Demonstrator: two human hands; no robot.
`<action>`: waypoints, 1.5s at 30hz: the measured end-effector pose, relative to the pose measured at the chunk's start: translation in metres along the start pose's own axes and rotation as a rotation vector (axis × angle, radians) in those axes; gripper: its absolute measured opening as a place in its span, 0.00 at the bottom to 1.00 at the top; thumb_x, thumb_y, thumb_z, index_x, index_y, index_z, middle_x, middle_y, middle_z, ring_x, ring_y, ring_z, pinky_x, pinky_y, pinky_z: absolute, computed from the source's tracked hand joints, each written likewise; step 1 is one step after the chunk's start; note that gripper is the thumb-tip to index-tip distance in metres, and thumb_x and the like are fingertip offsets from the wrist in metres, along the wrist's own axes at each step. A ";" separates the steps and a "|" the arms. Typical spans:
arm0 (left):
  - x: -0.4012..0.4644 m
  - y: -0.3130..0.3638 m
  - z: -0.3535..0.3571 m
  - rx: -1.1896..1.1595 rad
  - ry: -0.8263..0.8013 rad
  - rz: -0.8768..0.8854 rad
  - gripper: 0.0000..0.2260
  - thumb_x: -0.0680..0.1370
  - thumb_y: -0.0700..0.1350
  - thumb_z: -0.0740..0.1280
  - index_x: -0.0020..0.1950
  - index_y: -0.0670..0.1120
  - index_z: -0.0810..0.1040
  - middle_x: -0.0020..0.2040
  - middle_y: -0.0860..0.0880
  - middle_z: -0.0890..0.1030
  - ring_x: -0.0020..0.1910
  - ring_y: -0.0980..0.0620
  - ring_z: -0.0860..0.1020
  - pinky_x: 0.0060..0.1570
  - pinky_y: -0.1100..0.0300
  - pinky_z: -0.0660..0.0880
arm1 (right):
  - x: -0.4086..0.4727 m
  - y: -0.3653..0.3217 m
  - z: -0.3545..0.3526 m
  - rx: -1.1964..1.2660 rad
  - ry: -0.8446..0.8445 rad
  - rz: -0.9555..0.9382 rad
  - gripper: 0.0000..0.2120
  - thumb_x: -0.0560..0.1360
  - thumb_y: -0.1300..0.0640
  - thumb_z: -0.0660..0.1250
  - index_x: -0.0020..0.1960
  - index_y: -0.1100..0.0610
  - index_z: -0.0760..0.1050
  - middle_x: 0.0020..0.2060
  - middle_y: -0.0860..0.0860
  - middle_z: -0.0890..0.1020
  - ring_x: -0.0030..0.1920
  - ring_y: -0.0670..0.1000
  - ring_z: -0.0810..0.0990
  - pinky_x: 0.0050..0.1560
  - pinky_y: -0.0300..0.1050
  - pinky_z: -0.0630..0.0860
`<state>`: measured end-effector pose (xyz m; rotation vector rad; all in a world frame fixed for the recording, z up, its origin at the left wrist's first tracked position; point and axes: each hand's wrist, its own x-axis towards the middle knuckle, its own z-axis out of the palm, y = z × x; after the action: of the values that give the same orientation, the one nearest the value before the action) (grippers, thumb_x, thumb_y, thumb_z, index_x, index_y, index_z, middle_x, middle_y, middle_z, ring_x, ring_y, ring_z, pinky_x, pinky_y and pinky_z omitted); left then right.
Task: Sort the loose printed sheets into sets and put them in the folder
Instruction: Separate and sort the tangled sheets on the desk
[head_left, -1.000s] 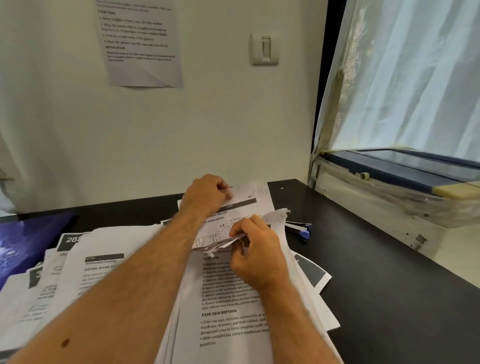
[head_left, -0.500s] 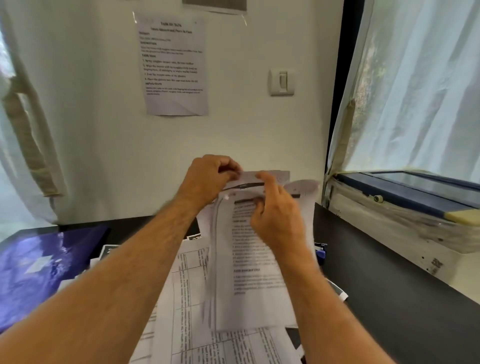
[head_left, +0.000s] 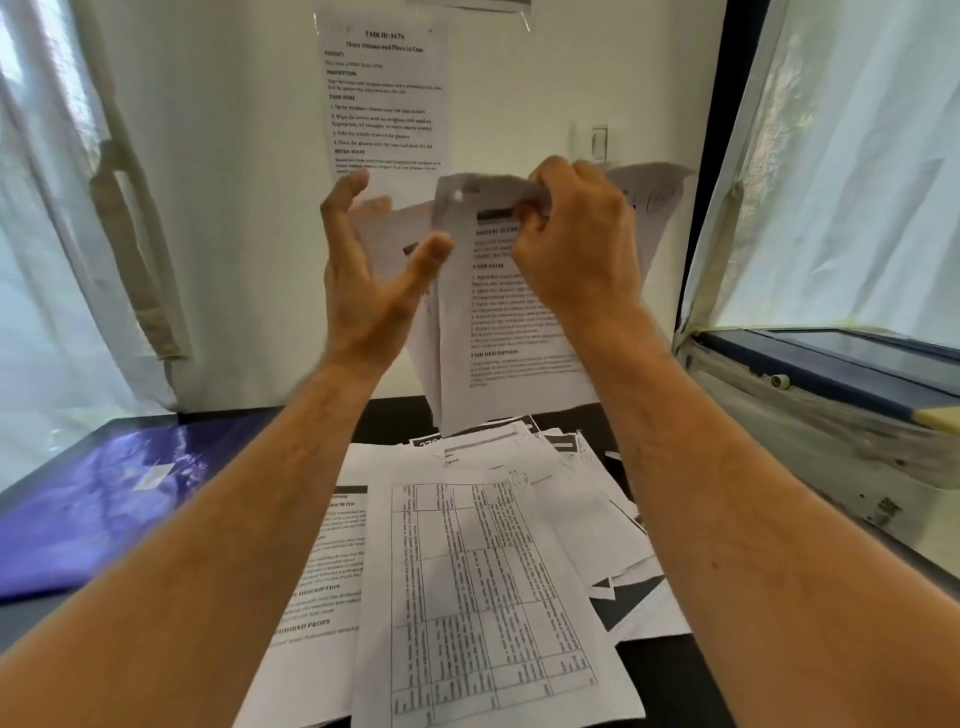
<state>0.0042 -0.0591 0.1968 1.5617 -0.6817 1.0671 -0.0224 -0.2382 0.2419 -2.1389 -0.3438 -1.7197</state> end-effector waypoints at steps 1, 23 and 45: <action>-0.005 0.000 -0.002 -0.032 -0.032 -0.040 0.41 0.73 0.63 0.72 0.74 0.45 0.57 0.71 0.43 0.69 0.64 0.48 0.77 0.57 0.50 0.81 | 0.003 -0.006 0.000 0.015 0.010 0.000 0.05 0.77 0.59 0.66 0.50 0.59 0.78 0.42 0.49 0.76 0.39 0.46 0.72 0.39 0.26 0.63; -0.053 -0.029 -0.096 -0.160 -0.020 -0.820 0.15 0.78 0.30 0.63 0.58 0.48 0.74 0.50 0.47 0.82 0.48 0.47 0.82 0.38 0.56 0.78 | -0.100 -0.011 0.031 0.342 -0.447 0.675 0.39 0.71 0.50 0.76 0.75 0.48 0.59 0.70 0.51 0.70 0.61 0.49 0.74 0.61 0.53 0.76; -0.103 -0.044 -0.108 -0.167 -0.184 -1.031 0.14 0.74 0.33 0.72 0.59 0.42 0.81 0.53 0.42 0.86 0.48 0.43 0.86 0.51 0.43 0.81 | -0.147 -0.020 0.038 1.120 -0.837 1.108 0.16 0.76 0.63 0.71 0.64 0.56 0.77 0.52 0.55 0.86 0.51 0.58 0.86 0.54 0.61 0.82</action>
<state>-0.0334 0.0450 0.0874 1.5602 -0.0154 0.0949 -0.0300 -0.1975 0.0946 -1.4654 -0.1675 0.0964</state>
